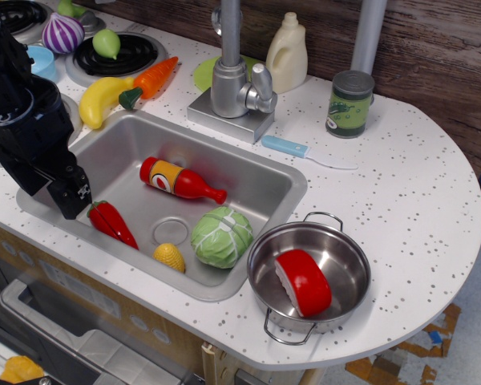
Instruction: Take sushi out of pan
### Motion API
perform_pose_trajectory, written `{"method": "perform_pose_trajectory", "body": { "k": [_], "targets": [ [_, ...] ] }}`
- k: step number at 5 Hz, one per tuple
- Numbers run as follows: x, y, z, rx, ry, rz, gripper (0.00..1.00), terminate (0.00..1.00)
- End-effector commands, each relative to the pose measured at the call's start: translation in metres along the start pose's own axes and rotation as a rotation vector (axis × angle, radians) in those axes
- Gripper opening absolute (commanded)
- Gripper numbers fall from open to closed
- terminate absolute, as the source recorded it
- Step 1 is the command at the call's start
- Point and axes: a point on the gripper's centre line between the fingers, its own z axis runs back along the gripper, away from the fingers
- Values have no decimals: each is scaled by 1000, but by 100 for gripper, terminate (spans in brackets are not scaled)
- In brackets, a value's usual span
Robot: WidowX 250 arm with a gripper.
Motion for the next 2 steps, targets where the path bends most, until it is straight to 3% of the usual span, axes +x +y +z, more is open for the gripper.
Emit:
{"method": "perform_pose_trajectory", "body": {
  "k": [1,2],
  "targets": [
    [0,0,0,0,0,0,100,0],
    [21,-23,15,92,24,168,100,0]
  ]
}}
